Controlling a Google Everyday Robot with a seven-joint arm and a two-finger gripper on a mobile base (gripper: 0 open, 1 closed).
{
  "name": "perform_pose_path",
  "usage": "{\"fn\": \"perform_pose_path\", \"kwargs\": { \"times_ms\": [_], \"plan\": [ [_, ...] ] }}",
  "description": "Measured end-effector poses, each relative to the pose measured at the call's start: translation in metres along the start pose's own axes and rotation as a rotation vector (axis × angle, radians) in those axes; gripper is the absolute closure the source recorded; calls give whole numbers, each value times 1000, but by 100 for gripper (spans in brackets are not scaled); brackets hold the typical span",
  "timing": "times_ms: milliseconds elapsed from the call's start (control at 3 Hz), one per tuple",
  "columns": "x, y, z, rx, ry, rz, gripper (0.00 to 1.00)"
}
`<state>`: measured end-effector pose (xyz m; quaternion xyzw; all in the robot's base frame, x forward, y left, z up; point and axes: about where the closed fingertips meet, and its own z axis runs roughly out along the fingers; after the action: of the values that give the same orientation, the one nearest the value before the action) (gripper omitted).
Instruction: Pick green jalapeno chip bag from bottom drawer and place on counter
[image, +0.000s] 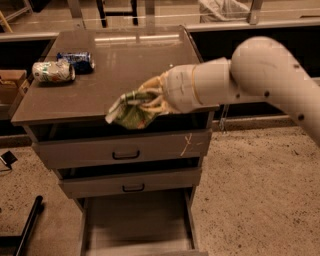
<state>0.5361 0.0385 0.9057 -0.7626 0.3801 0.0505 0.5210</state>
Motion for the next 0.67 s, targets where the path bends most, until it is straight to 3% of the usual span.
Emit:
{"fn": "perform_pose_path", "kwargs": {
  "times_ms": [333, 667],
  "plan": [
    [44, -56, 11, -29, 6, 44, 100],
    [70, -106, 11, 21, 19, 54, 100]
  ]
}}
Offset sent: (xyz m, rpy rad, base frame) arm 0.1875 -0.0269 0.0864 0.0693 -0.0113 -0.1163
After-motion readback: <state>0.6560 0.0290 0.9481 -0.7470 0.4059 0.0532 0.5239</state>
